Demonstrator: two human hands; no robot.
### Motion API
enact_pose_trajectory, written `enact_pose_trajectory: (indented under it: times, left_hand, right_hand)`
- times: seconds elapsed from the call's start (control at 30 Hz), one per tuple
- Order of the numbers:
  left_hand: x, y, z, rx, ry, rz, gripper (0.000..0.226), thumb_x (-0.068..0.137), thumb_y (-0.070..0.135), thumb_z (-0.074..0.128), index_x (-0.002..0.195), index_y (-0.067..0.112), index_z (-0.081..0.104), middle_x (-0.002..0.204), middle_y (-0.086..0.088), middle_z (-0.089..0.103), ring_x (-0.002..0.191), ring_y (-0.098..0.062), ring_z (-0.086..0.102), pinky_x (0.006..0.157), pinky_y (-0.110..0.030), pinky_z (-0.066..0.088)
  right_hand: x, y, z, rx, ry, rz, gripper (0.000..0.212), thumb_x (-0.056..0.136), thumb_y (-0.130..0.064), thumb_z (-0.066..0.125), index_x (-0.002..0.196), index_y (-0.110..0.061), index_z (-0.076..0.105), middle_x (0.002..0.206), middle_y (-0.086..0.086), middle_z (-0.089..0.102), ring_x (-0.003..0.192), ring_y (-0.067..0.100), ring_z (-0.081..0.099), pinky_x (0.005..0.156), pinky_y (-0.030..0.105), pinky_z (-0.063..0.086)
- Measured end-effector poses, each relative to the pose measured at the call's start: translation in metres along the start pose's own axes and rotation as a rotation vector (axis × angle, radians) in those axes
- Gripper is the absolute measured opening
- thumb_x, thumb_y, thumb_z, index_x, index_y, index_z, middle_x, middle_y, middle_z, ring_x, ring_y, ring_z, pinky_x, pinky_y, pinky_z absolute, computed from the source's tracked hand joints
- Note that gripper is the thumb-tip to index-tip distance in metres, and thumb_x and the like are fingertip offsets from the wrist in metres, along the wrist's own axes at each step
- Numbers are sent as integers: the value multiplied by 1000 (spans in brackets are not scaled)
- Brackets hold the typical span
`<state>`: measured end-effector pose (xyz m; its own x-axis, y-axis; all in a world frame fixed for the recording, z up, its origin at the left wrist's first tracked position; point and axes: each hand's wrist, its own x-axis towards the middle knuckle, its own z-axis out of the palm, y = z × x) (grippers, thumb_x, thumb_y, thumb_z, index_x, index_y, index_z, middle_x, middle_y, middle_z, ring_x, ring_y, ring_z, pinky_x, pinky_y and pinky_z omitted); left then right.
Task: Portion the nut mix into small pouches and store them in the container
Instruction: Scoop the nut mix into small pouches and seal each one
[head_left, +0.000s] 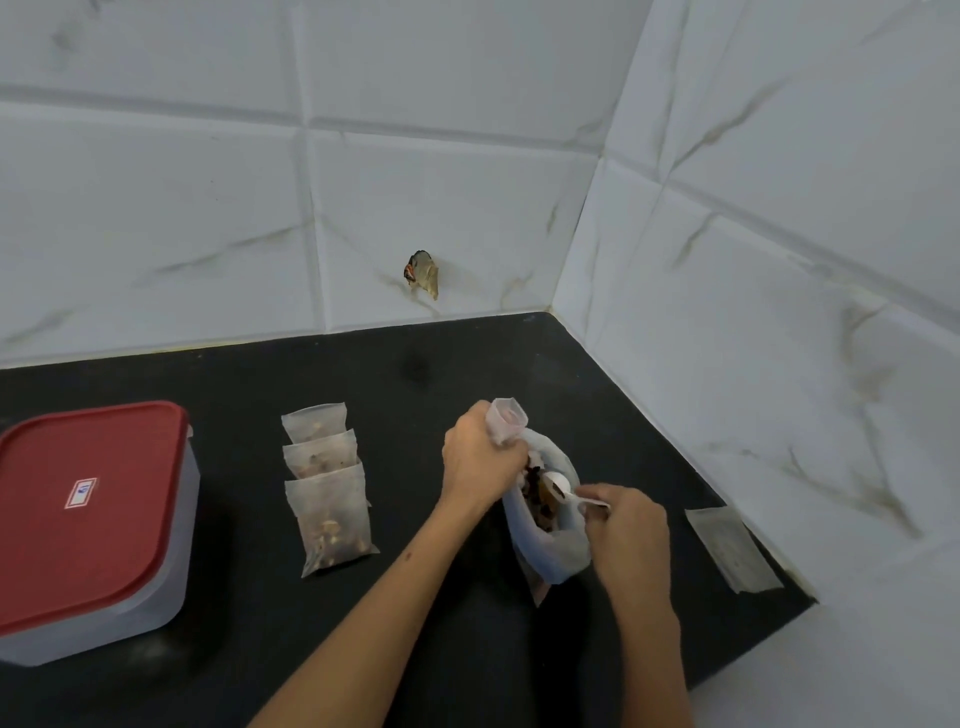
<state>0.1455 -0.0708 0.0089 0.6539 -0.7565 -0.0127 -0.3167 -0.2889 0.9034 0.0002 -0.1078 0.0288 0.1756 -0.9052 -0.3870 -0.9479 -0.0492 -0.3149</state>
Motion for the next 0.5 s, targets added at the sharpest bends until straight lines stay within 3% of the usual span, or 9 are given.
enact_pose_trajectory:
  times: [0.13, 0.27, 0.37, 0.43, 0.5]
  left_hand:
    - [0, -2, -9, -195, -61, 51, 8, 79, 14, 67, 84, 15, 61, 86, 2, 64, 82, -12, 62, 70, -27, 53]
    - [1, -12, -25, -498, -397, -57, 10, 82, 4, 68, 90, 5, 64, 92, -11, 65, 89, -20, 65, 84, -38, 55]
    - [8, -24, -27, -405, -365, -91, 23, 78, 12, 74, 97, 0, 66, 93, -13, 69, 88, -22, 69, 84, -40, 58]
    - [11, -27, -27, -449, -323, -179, 38, 71, 26, 82, 94, 0, 66, 88, -11, 71, 82, -20, 71, 76, -34, 59]
    - [15, -27, -27, -485, -165, -285, 43, 67, 43, 83, 82, 7, 65, 81, -6, 71, 78, -20, 70, 75, -33, 57]
  right_hand:
    - [9, 1, 7, 7, 98, -47, 37, 90, -23, 59, 127, -31, 57, 120, 4, 54, 105, 19, 54, 94, 33, 48]
    - [3, 9, 21, 83, 267, -157, 29, 92, -21, 57, 120, -27, 62, 116, 3, 59, 96, 12, 53, 84, 21, 43]
    - [6, 8, 28, 131, 293, -211, 26, 91, -18, 56, 115, -26, 66, 111, 4, 62, 95, 14, 56, 84, 26, 49]
    - [5, 3, 30, 123, 169, -168, 26, 90, -18, 56, 115, -25, 65, 111, 4, 60, 100, 17, 56, 87, 29, 49]
    - [3, 4, 32, 202, 160, -231, 27, 88, -11, 56, 111, -20, 67, 110, 6, 62, 104, 23, 57, 89, 29, 46]
